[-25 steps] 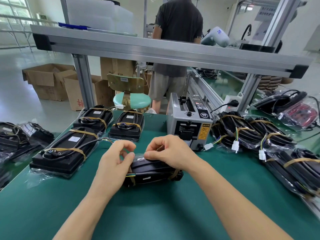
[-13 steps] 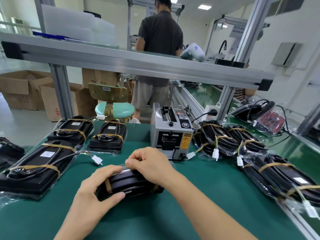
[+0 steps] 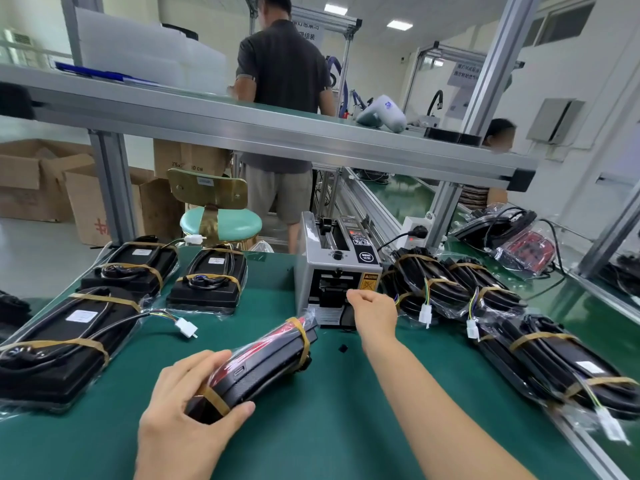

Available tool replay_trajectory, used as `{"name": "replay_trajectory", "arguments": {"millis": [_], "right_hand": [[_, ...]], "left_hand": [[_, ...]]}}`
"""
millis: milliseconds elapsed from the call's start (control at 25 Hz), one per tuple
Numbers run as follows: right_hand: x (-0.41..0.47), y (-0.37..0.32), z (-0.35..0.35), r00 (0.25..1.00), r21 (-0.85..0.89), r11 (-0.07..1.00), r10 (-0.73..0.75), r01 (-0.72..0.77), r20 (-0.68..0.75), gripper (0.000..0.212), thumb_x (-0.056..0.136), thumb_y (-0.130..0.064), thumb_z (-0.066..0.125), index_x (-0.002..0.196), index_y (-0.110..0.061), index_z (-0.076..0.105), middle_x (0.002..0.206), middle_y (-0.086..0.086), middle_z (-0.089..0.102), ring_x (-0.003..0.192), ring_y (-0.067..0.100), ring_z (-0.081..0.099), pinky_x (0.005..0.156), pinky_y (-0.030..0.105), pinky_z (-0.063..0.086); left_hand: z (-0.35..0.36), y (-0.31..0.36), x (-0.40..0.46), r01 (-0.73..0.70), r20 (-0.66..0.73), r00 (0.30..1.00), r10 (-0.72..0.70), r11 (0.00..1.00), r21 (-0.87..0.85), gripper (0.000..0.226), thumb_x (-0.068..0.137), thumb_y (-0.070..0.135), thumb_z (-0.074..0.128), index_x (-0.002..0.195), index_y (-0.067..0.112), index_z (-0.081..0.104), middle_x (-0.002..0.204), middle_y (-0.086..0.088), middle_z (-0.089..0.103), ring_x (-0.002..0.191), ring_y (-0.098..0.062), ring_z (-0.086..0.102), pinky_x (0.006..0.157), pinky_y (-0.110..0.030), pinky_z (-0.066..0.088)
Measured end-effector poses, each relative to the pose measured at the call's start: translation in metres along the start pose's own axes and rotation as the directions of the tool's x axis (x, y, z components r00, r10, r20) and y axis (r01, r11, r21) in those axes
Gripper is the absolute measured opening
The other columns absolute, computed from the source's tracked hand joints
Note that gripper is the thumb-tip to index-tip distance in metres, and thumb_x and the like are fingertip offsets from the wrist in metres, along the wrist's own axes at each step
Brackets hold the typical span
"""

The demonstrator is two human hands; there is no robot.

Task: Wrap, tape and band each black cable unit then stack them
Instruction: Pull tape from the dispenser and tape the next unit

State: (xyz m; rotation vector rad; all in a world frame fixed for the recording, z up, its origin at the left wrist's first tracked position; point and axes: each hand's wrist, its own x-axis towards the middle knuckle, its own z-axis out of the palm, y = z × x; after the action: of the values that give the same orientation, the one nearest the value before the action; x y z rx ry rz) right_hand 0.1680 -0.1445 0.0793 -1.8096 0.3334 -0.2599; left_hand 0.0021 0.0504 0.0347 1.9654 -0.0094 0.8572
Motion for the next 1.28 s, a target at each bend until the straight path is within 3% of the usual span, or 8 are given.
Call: {"name": "replay_trajectory", "arguments": {"millis": [200, 320, 480, 600, 720, 960, 1120, 1280], "right_hand": [[0.005, -0.011, 0.022, 0.997, 0.018, 0.999, 0.038, -0.037, -0.068, 0.016, 0.088, -0.022, 0.066, 0.072, -0.021, 0.068, 0.064, -0.016, 0.056, 0.068, 0.009, 0.052, 0.069, 0.024, 0.038], [0.010, -0.013, 0.028, 0.986, -0.004, 0.996, 0.091, -0.092, -0.137, 0.018, 0.085, -0.023, 0.070, 0.068, -0.020, 0.067, 0.070, -0.005, 0.061, 0.069, 0.015, 0.055, 0.064, 0.023, 0.038], [0.009, -0.016, 0.036, 0.957, 0.160, 0.968, 0.224, -0.196, -0.186, 0.011, 0.079, -0.021, 0.077, 0.082, -0.011, 0.072, 0.070, 0.000, 0.060, 0.078, 0.025, 0.059, 0.070, 0.029, 0.045], [0.010, -0.020, 0.035, 0.940, 0.266, 0.926, 0.313, -0.270, -0.135, 0.022, 0.080, -0.016, 0.075, 0.068, -0.012, 0.058, 0.064, -0.003, 0.051, 0.066, 0.020, 0.054, 0.058, 0.026, 0.042], [0.010, -0.018, 0.029, 0.938, 0.297, 0.898, 0.346, -0.325, -0.018, 0.028, 0.084, -0.017, 0.069, 0.068, -0.019, 0.046, 0.069, -0.003, 0.049, 0.056, 0.011, 0.045, 0.049, 0.022, 0.038], [0.012, -0.018, 0.033, 0.890, 0.408, 0.817, 0.455, -0.407, -0.025, 0.028, 0.083, -0.012, 0.067, 0.068, -0.013, 0.043, 0.058, 0.001, 0.035, 0.038, 0.013, 0.025, 0.034, 0.019, 0.025], [0.009, -0.009, 0.034, 0.944, 0.267, 0.932, 0.293, -0.247, -0.149, 0.006, 0.084, -0.016, 0.070, 0.080, -0.012, 0.070, 0.066, 0.000, 0.056, 0.061, 0.021, 0.050, 0.058, 0.026, 0.043], [0.011, -0.016, 0.039, 0.950, 0.192, 0.955, 0.260, -0.226, -0.175, 0.010, 0.081, -0.018, 0.074, 0.075, -0.012, 0.069, 0.067, -0.002, 0.056, 0.072, 0.023, 0.056, 0.066, 0.030, 0.045]], "left_hand": [[0.001, -0.001, -0.001, -0.036, -0.069, 0.997, 0.035, 0.999, -0.012, 0.064, 0.039, 0.022, 0.081, 0.102, 0.020, 0.070, 0.103, 0.012, 0.062, 0.101, 0.007, 0.049, 0.094, -0.001, 0.031], [0.002, -0.002, -0.003, -0.014, -0.098, 0.995, 0.011, 1.000, -0.025, 0.065, 0.040, 0.025, 0.080, 0.103, 0.031, 0.066, 0.106, 0.022, 0.059, 0.102, 0.001, 0.051, 0.096, -0.009, 0.034], [0.001, 0.002, -0.002, -0.013, -0.105, 0.994, 0.011, 1.000, -0.022, 0.063, 0.039, 0.025, 0.080, 0.100, 0.032, 0.066, 0.109, 0.026, 0.056, 0.102, 0.002, 0.052, 0.095, -0.024, 0.040], [0.000, 0.003, -0.002, -0.015, -0.097, 0.995, 0.014, 1.000, -0.014, 0.062, 0.040, 0.024, 0.080, 0.100, 0.031, 0.066, 0.109, 0.025, 0.056, 0.102, 0.002, 0.051, 0.092, -0.028, 0.041], [0.000, 0.003, -0.003, -0.022, -0.085, 0.996, 0.021, 1.000, -0.012, 0.061, 0.040, 0.024, 0.079, 0.100, 0.029, 0.067, 0.106, 0.022, 0.059, 0.102, 0.002, 0.051, 0.092, -0.028, 0.041], [0.000, 0.001, -0.002, -0.016, -0.069, 0.997, 0.015, 1.000, -0.002, 0.059, 0.040, 0.024, 0.079, 0.098, 0.018, 0.072, 0.102, 0.017, 0.061, 0.102, 0.002, 0.050, 0.094, -0.019, 0.039], [0.002, 0.002, -0.002, -0.016, -0.098, 0.995, 0.014, 1.000, -0.022, 0.060, 0.040, 0.022, 0.079, 0.099, 0.027, 0.068, 0.108, 0.023, 0.057, 0.102, 0.002, 0.051, 0.094, -0.027, 0.040], [0.002, 0.002, -0.002, -0.017, -0.100, 0.995, 0.016, 1.000, -0.016, 0.059, 0.041, 0.022, 0.079, 0.099, 0.024, 0.069, 0.108, 0.026, 0.056, 0.102, 0.003, 0.050, 0.095, -0.024, 0.040]]}}
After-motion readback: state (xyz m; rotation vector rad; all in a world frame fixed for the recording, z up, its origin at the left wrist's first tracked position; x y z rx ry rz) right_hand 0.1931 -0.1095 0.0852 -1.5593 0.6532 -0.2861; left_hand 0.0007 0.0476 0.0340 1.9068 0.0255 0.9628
